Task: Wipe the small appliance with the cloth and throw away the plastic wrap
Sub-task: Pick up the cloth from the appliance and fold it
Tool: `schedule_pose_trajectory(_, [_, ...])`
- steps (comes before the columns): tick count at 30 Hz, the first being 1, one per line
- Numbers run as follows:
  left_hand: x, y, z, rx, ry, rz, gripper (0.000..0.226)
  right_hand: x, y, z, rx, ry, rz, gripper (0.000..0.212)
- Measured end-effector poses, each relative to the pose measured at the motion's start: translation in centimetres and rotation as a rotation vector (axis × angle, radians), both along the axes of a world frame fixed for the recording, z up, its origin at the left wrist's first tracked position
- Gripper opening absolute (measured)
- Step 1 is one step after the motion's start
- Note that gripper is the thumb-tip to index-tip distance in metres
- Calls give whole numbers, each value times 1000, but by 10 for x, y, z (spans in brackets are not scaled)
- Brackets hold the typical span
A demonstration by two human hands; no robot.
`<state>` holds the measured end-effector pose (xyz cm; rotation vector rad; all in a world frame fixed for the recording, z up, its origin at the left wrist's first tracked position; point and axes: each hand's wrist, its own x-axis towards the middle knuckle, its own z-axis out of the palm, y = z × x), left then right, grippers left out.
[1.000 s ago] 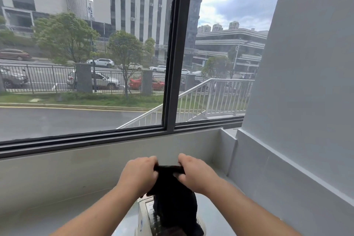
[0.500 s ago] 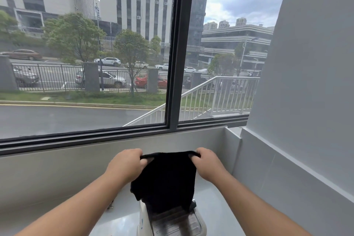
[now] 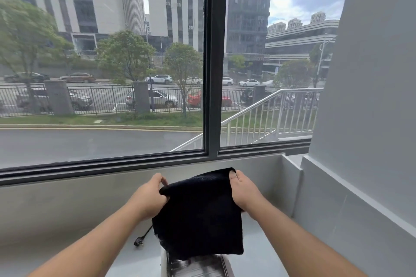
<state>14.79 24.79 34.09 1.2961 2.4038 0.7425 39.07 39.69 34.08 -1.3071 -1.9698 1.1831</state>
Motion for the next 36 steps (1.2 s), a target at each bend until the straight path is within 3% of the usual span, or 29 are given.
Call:
schedule_pose_trajectory(3, [5, -1, 1, 43, -103, 150, 17, -2, 13, -1, -62, 10, 24, 50])
schedule_pose_trajectory(9, [13, -11, 0, 118, -505, 364, 37, -12, 31, -4, -517, 161, -5, 59])
schedule_pose_trajectory(11, [17, -13, 1, 158, -587, 403, 39, -14, 35, -5, -635, 216, 81, 57])
schedule_pose_trajectory(13, [21, -15, 3, 173, -618, 426, 47, -15, 35, -6, -701, 242, 179, 44])
schedule_pose_trajectory(16, [27, -18, 5, 220, -652, 499, 49, -17, 35, -10, -711, 280, 266, 4])
schedule_pose_trajectory(20, [37, -24, 11, 329, -711, 618, 36, -21, 38, -13, -652, 345, 335, 62])
schedule_pose_trajectory(23, [48, -32, 19, 330, -811, 571, 25, -27, 39, -16, -602, 370, 327, 68])
schedule_pose_trajectory(24, [49, -35, 20, 333, -826, 541, 37, -30, 39, -16, -581, 376, 316, 67])
schedule_pose_trajectory(26, [51, -39, 19, 340, -813, 488, 77, -35, 38, -18, -555, 392, 283, 64])
schedule_pose_trajectory(28, [57, -42, 22, 341, -748, 472, 88, -37, 37, -19, -557, 424, 256, 63])
schedule_pose_trajectory(31, [58, -46, 22, 356, -626, 495, 74, -36, 37, -22, -590, 402, 309, 67])
schedule_pose_trajectory(36, [48, -55, 17, 296, -322, 537, 48, -31, 41, -27, -470, 266, 415, 51])
